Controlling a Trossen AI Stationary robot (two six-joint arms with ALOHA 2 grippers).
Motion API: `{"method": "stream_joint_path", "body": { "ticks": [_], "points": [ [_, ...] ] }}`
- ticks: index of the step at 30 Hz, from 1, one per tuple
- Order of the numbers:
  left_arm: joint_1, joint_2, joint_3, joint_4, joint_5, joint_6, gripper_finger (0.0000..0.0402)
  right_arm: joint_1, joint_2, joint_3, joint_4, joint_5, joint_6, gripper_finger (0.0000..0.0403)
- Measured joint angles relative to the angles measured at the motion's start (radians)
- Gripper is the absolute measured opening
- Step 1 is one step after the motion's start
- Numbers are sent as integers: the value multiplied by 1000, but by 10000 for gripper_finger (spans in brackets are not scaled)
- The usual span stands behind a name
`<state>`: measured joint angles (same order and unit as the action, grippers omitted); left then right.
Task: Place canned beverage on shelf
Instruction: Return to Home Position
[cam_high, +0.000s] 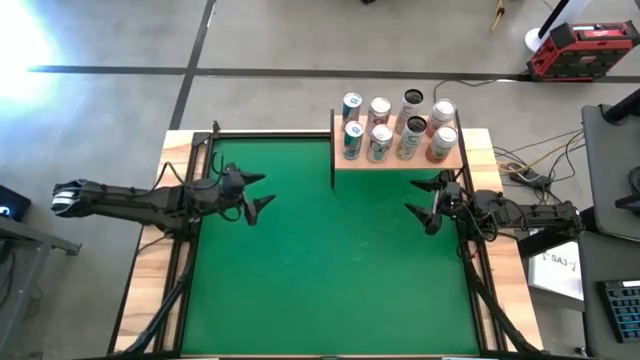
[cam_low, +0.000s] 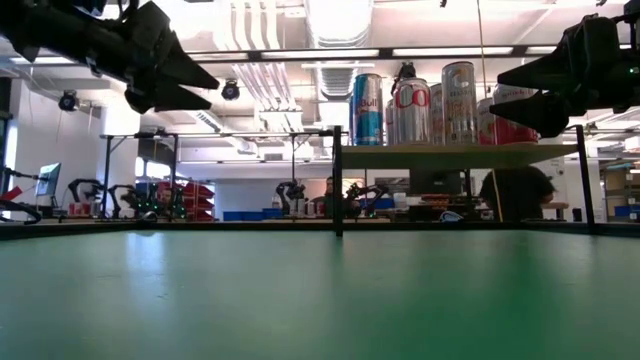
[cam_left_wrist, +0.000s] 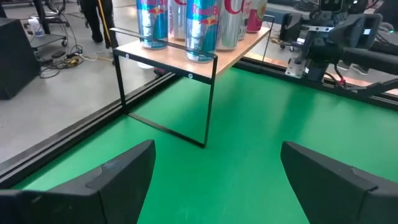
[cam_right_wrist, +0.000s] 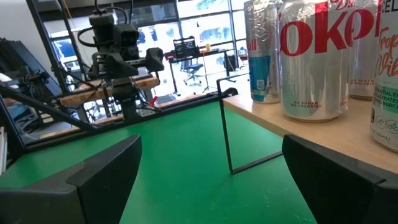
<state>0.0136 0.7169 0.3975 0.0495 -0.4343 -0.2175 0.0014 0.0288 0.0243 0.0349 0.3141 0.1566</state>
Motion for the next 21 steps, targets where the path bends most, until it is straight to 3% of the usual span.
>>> {"method": "stream_joint_path", "body": {
  "ticks": [21],
  "points": [
    [0, -436, -387, 262, 0, 1, 332, 0, 0, 0, 0, 0, 0, 380]
  ]
}}
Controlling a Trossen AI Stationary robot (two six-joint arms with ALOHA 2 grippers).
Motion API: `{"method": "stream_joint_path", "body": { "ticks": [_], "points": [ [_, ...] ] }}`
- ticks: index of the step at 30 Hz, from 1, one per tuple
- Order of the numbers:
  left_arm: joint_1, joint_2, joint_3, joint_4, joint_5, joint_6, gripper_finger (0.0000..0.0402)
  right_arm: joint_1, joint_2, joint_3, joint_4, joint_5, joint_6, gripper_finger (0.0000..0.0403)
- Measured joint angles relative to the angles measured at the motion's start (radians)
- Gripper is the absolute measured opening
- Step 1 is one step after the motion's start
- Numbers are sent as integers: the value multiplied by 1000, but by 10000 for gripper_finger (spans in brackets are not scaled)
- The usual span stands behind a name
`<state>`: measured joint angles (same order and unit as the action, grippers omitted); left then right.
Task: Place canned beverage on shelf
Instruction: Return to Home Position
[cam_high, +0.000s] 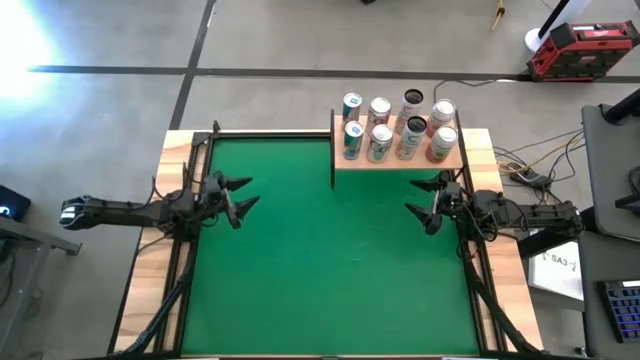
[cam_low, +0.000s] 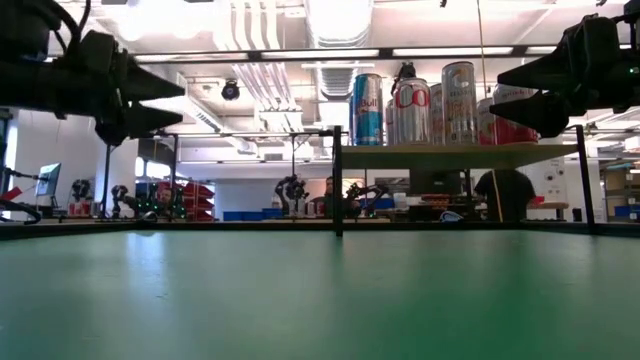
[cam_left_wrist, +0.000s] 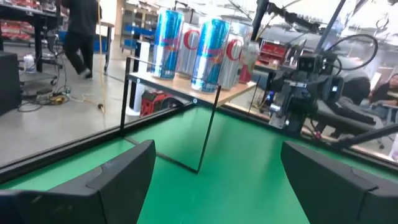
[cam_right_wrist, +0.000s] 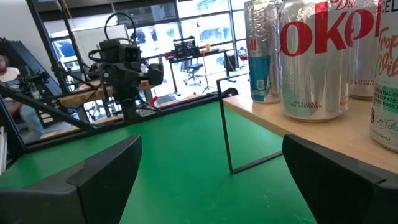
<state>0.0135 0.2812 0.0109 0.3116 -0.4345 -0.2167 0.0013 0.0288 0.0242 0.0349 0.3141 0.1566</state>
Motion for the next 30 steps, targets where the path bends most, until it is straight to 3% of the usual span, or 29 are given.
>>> {"method": "stream_joint_path", "body": {
  "ticks": [3, 10, 21, 30],
  "points": [
    [0, -31, 3, -51, -1, 21, 332, 0, 0, 0, 0, 0, 0, 380],
    [0, -125, 4, -74, -1, 266, 332, 0, 0, 0, 0, 0, 0, 380],
    [0, -232, 5, -149, -1, 210, 332, 0, 0, 0, 0, 0, 0, 380],
    [0, -231, 6, -149, -1, 208, 332, 0, 0, 0, 0, 0, 0, 380]
  ]
}}
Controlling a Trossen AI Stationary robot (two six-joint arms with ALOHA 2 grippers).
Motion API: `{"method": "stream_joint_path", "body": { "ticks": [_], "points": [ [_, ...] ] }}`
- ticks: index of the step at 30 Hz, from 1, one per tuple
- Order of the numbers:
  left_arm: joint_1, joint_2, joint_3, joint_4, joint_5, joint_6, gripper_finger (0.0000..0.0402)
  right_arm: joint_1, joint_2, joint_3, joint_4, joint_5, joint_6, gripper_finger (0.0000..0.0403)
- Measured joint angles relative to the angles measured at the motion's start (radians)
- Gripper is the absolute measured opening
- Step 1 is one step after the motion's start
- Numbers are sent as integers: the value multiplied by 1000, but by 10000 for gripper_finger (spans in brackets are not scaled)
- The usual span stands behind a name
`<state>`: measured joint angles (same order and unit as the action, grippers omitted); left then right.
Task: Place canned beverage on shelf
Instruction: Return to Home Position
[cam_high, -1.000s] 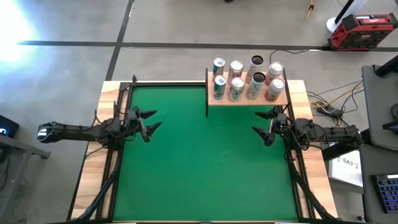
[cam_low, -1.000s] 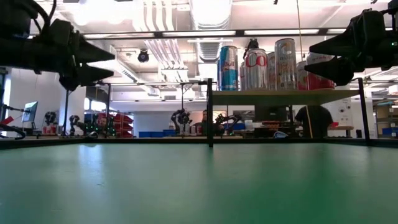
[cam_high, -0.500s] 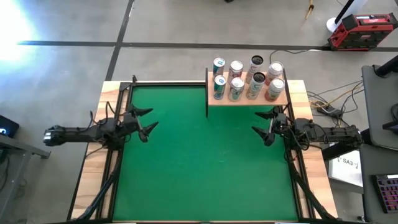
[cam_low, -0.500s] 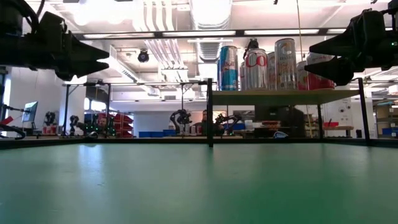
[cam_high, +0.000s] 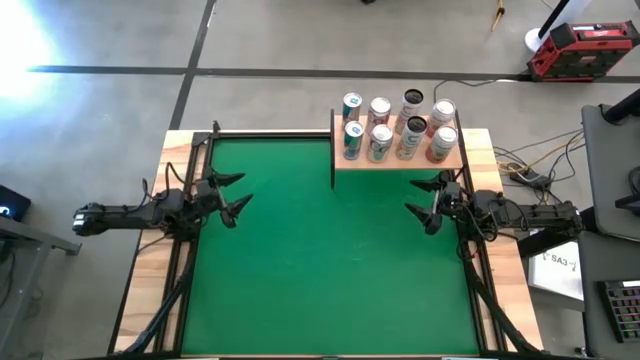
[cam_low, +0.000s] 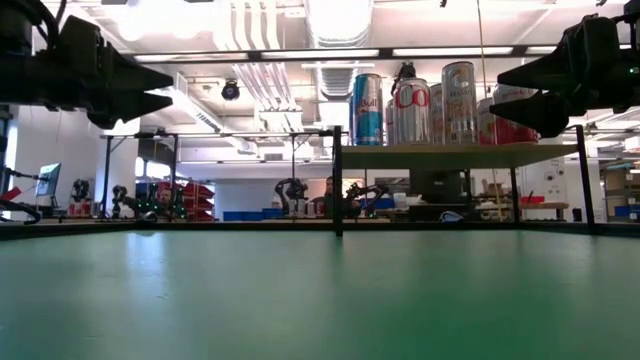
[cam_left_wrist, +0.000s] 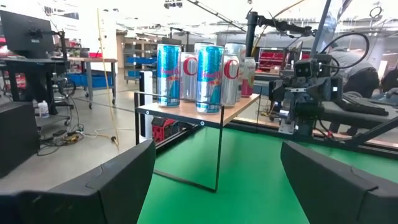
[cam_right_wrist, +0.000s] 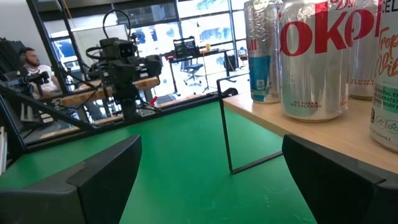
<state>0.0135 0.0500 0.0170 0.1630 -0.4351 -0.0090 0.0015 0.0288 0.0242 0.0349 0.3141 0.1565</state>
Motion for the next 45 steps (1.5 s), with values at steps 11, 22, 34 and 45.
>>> {"method": "stream_joint_path", "body": {
  "ticks": [11, 22, 34, 45],
  "points": [
    [0, 28, 0, -1, 0, 0, 332, 0, 0, 0, 0, 0, 0, 380],
    [0, 57, 0, 0, 0, 0, 332, 0, 0, 0, 0, 0, 0, 380],
    [0, 76, 0, 0, 0, 0, 332, 0, 0, 0, 0, 0, 0, 380],
    [0, 93, 1, 0, 0, 0, 332, 0, 0, 0, 0, 0, 0, 380]
  ]
}}
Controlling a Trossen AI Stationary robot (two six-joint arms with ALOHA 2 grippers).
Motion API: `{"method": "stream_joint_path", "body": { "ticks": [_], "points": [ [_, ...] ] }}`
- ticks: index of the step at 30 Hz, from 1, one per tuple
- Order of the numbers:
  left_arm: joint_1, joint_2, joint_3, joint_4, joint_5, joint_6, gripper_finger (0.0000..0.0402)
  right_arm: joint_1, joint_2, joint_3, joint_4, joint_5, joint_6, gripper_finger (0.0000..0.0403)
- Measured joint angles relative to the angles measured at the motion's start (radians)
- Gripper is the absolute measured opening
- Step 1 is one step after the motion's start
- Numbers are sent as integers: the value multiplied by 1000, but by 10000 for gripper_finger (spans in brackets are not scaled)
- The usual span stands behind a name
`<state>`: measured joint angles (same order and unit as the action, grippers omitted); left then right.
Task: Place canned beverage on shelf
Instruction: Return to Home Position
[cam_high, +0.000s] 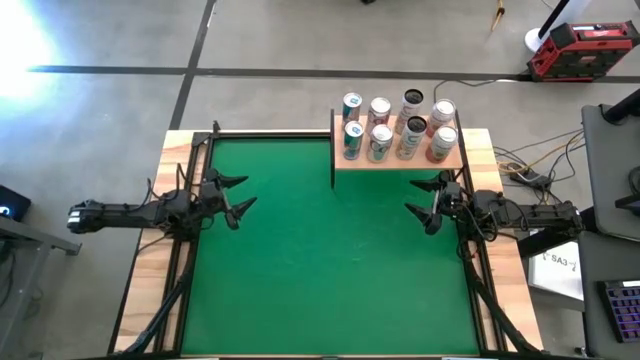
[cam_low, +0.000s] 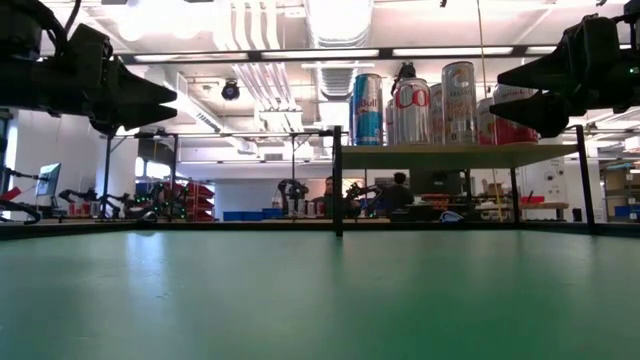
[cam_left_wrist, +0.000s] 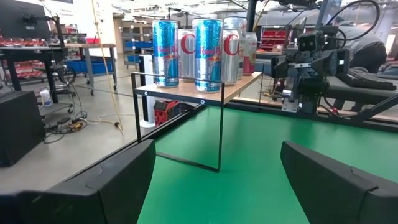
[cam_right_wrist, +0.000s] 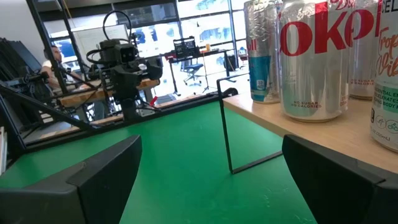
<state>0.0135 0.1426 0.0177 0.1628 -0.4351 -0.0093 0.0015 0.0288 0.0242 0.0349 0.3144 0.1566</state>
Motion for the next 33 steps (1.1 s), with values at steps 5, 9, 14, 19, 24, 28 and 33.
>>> {"method": "stream_joint_path", "body": {
  "ticks": [5, 9, 14, 19, 24, 28, 33],
  "points": [
    [0, 8, 0, 0, 0, 0, 332, 0, 0, 0, 0, 0, 0, 380],
    [0, 14, 0, 0, 0, 0, 332, 0, 0, 0, 0, 0, 0, 380],
    [0, 20, 0, 0, 0, 0, 332, 0, 0, 0, 0, 0, 0, 380],
    [0, 27, 0, 0, 0, 0, 332, 0, 0, 0, 0, 0, 0, 380],
    [0, 29, 0, 0, 0, 0, 332, 0, 0, 0, 0, 0, 0, 380],
    [0, 29, 0, 0, 0, 0, 332, 0, 0, 0, 0, 0, 0, 380],
    [0, 29, 0, 0, 0, 0, 332, 0, 0, 0, 0, 0, 0, 380]
  ]
}}
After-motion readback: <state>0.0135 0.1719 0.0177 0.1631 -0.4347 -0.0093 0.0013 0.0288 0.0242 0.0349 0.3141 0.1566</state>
